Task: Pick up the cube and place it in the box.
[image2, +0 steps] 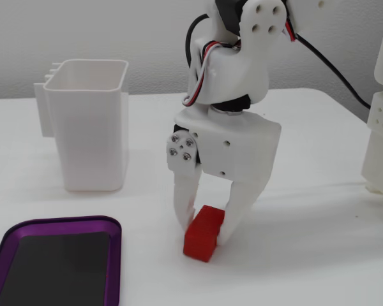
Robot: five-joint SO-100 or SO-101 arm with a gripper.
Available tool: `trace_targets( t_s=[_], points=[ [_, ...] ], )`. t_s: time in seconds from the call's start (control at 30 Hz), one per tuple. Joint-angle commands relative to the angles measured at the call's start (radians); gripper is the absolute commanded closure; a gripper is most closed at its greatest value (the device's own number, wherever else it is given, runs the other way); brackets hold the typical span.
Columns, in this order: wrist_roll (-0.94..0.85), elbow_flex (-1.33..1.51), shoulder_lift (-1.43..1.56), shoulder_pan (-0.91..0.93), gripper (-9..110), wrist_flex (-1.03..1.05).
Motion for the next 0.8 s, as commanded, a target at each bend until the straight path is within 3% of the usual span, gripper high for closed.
trace_targets(
  t_s=[0.0, 0.37, 0.63, 0.77],
  points=[
    [-0.015, -0.032, 0.005, -0.008, 102, 0.000],
    [-0.075, -0.049, 0.061, -0.014, 102, 0.072],
    [-0.250, -0.115, 0.399, -0.014, 102, 0.112],
    [-0.379, -0.094, 0.574, -0.014, 102, -0.031]
  ],
)
